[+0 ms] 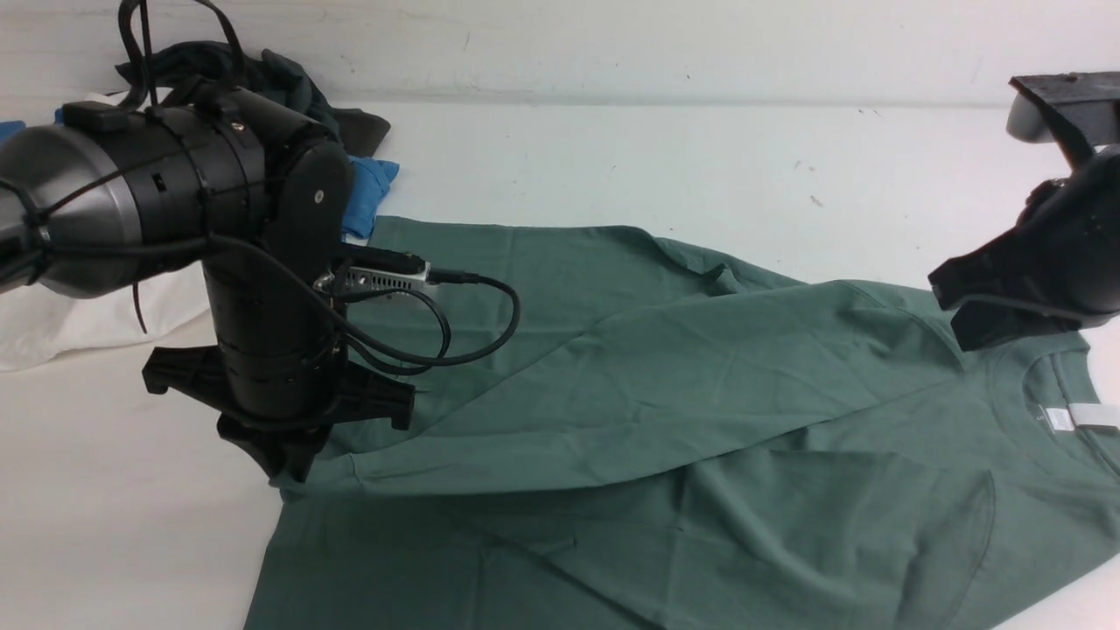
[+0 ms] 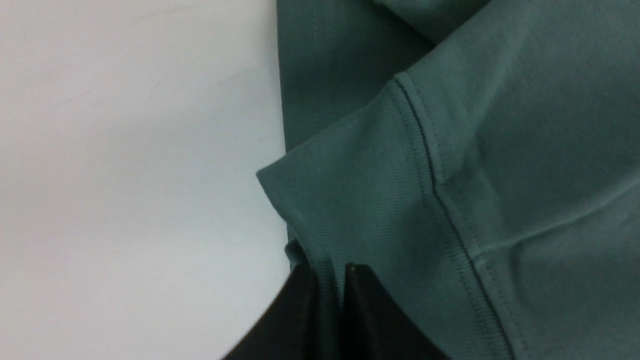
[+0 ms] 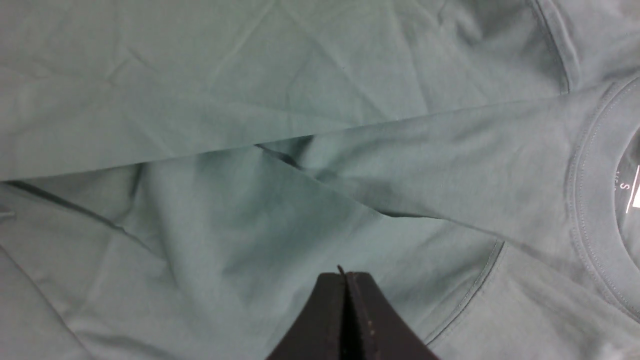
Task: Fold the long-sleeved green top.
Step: Use the left arm to drag and drop the cuff onto the cuff closest to the left arm, then use both arms simultaneously to clamp the lower edge of the clothing fabric
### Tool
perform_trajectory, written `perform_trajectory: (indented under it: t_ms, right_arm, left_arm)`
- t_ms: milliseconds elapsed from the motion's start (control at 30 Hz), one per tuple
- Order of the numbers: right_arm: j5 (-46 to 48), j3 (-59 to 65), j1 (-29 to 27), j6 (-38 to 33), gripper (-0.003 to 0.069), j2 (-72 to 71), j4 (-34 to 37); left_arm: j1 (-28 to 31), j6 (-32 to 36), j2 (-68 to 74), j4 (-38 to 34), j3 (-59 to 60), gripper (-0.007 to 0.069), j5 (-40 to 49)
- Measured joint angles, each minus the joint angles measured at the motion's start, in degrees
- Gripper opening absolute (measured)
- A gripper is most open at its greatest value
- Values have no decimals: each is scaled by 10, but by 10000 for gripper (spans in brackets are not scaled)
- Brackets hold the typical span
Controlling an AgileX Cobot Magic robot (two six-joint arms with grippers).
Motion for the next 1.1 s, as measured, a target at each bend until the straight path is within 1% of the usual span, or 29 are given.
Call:
perform_trajectory:
  t_ms: [67, 100, 133, 167, 267, 367, 433, 533, 600, 700, 733, 767, 800, 933, 967, 1033, 1067, 1100]
  right_arm:
    - [4, 0, 0, 0, -15, 0, 0]
    - [7, 0, 0, 0, -15, 0, 0]
    - [10, 0, 0, 0, -15, 0, 1]
    - [13, 0, 0, 0, -15, 0, 1]
    - [23, 0, 0, 0, -15, 0, 1]
    - [37, 3, 0, -5, -15, 0, 0]
    - [46, 9, 0, -9, -15, 0, 2]
    - [49, 19, 0, -12, -15, -2, 4]
    - [49, 26, 0, -12, -15, -3, 8]
    - [49, 33, 0, -18, -15, -3, 15]
    - [49, 33, 0, -18, -15, -3, 16]
    - [50, 34, 0, -20, -15, -3, 20]
    - [50, 34, 0, -21, -15, -3, 24]
    - [50, 34, 0, -24, -15, -3, 42]
    - [54, 34, 0, -32, -15, -3, 58]
    - [54, 34, 1, -39, -15, -4, 64]
    - [54, 34, 9, -48, -15, -8, 67]
    - [54, 34, 16, -51, -15, -11, 67]
  left_arm:
    - [0, 0, 0, 0, 0, 159, 0]
    - [0, 0, 0, 0, 0, 206, 0]
    - [0, 0, 0, 0, 0, 227, 0]
    - [0, 0, 0, 2, 1, 265, 0]
    - [0, 1, -3, 2, 11, 328, -2]
    - [-5, 2, -17, -13, 53, 353, -9]
    - [-15, 3, -29, -18, 96, 352, -10]
    - [-26, 4, -50, -35, 150, 320, -10]
    - [-26, 4, -72, -49, 185, 249, -15]
    - [-15, 2, -109, -52, 215, 113, -28]
    - [-12, 2, -112, -52, 219, 92, -28]
    - [0, 3, -129, -52, 229, 41, -28]
    - [9, 4, -143, -52, 237, 17, -29]
    - [20, 5, -167, -70, 266, -4, -37]
    - [21, 10, -171, -90, 287, -4, -57]
    - [21, 11, -172, -100, 300, -4, -74]
    - [21, 10, -172, -112, 323, -4, -111]
    - [21, 8, -172, -114, 332, -4, -129]
